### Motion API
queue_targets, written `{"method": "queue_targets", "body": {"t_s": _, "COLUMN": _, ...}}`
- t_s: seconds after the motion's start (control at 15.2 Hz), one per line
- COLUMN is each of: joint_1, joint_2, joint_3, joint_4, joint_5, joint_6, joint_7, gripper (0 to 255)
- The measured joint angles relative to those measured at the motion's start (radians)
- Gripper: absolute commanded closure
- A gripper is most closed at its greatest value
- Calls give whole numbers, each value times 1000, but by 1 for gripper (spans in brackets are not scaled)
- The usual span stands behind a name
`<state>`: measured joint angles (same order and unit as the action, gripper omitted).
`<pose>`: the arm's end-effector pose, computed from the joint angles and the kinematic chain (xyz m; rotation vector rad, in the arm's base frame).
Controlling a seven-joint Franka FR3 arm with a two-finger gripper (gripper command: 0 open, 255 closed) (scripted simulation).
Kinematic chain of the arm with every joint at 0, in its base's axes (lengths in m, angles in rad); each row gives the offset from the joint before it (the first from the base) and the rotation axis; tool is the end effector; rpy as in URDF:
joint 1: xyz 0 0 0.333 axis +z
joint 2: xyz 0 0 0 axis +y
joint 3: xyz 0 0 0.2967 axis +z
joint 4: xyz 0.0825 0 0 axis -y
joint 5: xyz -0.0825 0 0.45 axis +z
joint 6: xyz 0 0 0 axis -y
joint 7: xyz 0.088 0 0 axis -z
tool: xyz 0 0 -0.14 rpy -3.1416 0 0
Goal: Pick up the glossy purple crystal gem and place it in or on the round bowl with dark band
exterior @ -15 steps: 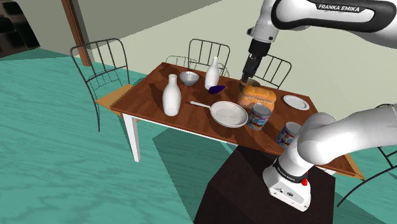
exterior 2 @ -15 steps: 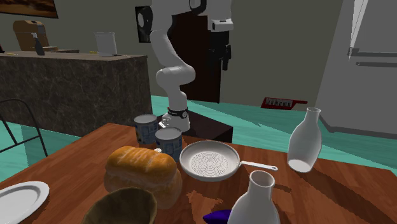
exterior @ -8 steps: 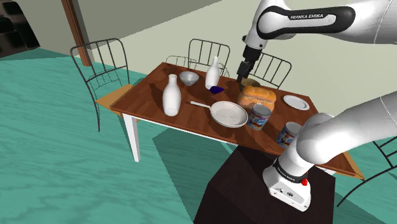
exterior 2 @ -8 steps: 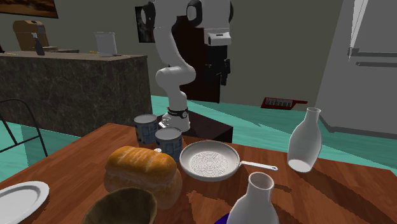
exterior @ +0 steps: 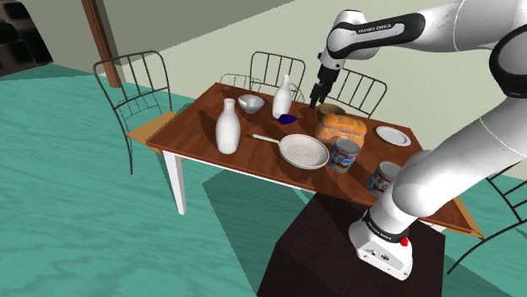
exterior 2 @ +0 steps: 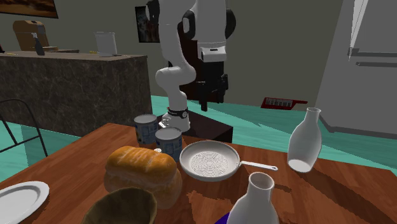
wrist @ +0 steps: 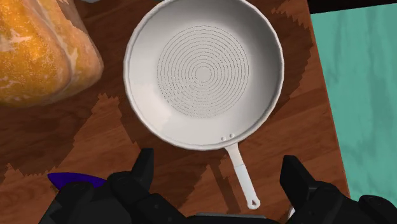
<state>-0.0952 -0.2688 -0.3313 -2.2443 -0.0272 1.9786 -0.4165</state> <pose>0.4875 -0.2234 0.3920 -3.0809 -0.0192 -0.0237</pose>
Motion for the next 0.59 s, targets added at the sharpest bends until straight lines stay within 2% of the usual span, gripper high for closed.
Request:
{"method": "queue_targets", "body": {"t_s": 0.2, "joint_1": -10, "joint_2": 100, "joint_3": -37, "joint_4": 39, "joint_5": 23, "joint_6": 65, "joint_7": -49, "gripper": 0}}
{"method": "queue_targets", "body": {"t_s": 0.59, "joint_1": -47, "joint_2": 292, "joint_3": -98, "joint_4": 168, "joint_5": 96, "joint_6": 129, "joint_7": -159, "gripper": 0}}
